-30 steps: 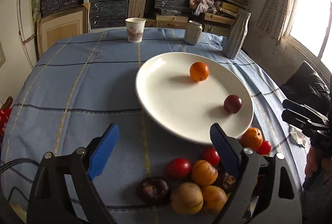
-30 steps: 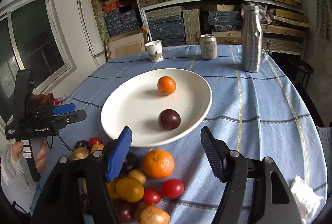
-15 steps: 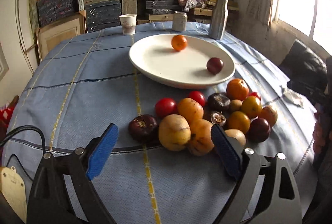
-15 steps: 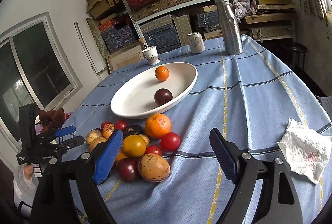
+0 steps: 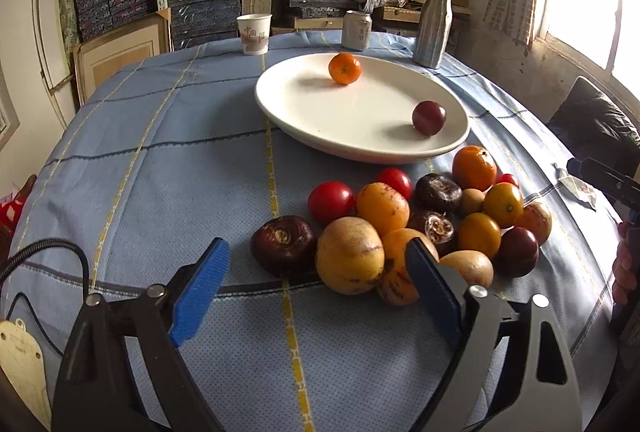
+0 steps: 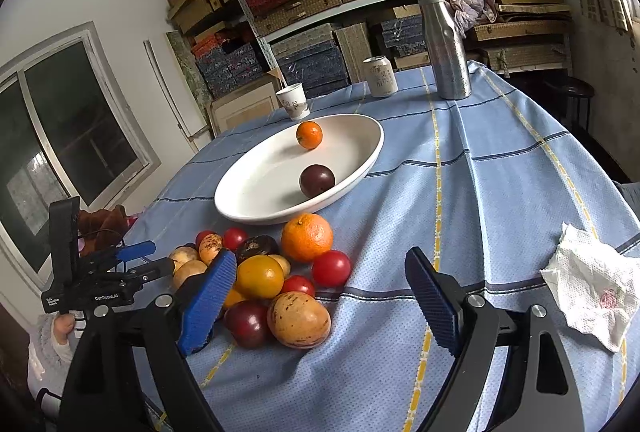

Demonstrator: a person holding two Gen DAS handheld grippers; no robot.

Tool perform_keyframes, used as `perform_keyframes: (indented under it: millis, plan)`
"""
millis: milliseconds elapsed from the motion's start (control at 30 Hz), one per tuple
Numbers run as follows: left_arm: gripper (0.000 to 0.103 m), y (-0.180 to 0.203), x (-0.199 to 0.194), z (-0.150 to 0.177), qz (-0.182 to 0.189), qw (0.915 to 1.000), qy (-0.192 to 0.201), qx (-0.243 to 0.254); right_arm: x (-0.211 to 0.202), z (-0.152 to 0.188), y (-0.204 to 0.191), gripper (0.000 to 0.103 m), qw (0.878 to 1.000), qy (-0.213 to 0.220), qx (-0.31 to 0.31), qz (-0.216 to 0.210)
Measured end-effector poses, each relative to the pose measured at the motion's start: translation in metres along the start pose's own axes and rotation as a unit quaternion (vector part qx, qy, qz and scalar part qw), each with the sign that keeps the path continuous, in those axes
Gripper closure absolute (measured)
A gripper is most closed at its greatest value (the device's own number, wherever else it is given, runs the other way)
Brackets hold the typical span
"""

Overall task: Organize fruits
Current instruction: 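Grasp the yellow pear-like fruit with the left tool while the right tool grasps the large speckled fruit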

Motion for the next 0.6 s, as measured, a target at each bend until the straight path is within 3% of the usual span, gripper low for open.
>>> perform_keyframes:
  millis: [133, 333, 500, 567, 600]
  plan:
    - [0.042, 0.007, 0.002, -0.003, 0.011, 0.9997, 0.004, 0.02, 0.001, 0.001, -0.001, 0.016, 1.0, -0.001, 0.002, 0.001]
    - [0.054, 0.008, 0.006, -0.005, 0.039, 0.999, 0.003, 0.02, 0.002, 0.002, -0.001, 0.016, 1.0, -0.004, 0.004, 0.002]
    - [0.055, 0.005, 0.009, -0.004, 0.059, 0.9981, -0.004, 0.018, 0.002, 0.002, -0.001, 0.016, 1.0, -0.004, 0.004, 0.001]
    - [0.066, 0.002, 0.013, -0.003, 0.072, 0.9972, -0.018, 0.011, 0.003, 0.002, -0.001, 0.016, 1.0, -0.005, 0.005, 0.001]
    - [0.066, 0.001, 0.014, -0.002, 0.08, 0.9965, -0.02, 0.007, 0.002, 0.002, -0.001, 0.016, 1.0, -0.005, 0.004, 0.001]
Point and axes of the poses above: each gripper's, at about its wrist camera, not at the fingertips, and x roughly the way its jaws point, y to its right, z to its underside, the point moved 1 cm from there along x, roughly the way its jaws point, and after that the axes turned 9 degrees about x, right-handed, at the moved point
